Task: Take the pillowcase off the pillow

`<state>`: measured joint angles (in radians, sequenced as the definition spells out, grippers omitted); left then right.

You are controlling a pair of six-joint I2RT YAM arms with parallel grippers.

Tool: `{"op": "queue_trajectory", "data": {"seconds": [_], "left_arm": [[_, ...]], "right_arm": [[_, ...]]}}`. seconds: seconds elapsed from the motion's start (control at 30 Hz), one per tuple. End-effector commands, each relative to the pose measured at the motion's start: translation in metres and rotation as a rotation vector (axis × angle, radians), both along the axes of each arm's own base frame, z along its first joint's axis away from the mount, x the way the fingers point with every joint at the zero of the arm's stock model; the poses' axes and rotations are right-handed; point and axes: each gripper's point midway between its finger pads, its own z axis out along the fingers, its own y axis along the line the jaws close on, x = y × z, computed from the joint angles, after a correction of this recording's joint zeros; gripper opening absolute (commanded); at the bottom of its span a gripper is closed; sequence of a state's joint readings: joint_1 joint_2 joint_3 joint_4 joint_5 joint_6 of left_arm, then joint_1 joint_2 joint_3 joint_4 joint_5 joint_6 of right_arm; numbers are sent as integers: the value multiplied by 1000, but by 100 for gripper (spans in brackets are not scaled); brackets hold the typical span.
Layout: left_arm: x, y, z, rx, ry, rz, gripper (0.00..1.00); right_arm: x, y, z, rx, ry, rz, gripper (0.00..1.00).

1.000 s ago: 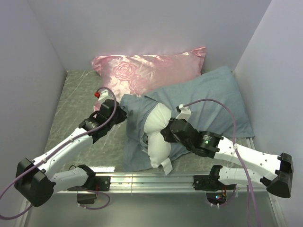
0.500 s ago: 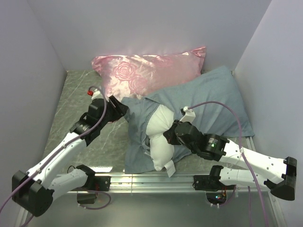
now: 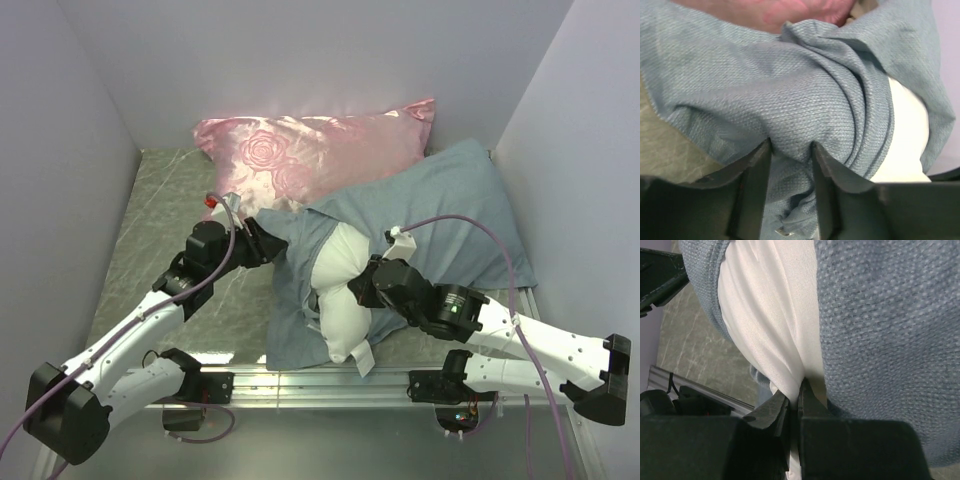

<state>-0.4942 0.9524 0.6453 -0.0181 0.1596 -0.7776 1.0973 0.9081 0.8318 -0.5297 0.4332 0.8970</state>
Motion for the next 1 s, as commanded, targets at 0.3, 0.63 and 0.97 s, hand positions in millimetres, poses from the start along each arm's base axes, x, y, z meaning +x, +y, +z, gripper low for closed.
{"op": "queue_trajectory", "data": {"seconds": [0.3, 0.63, 0.97], "left_arm": [[1, 10, 7, -2, -12, 60, 13], [34, 74, -11, 77, 116, 402, 2], [78, 142, -44, 72, 255, 588, 1]], "right_arm": [[6, -21, 48, 120, -91, -101, 0], [-5, -57, 45, 169, -90, -165, 0], [-17, -103, 60, 248, -121, -251, 0]]}}
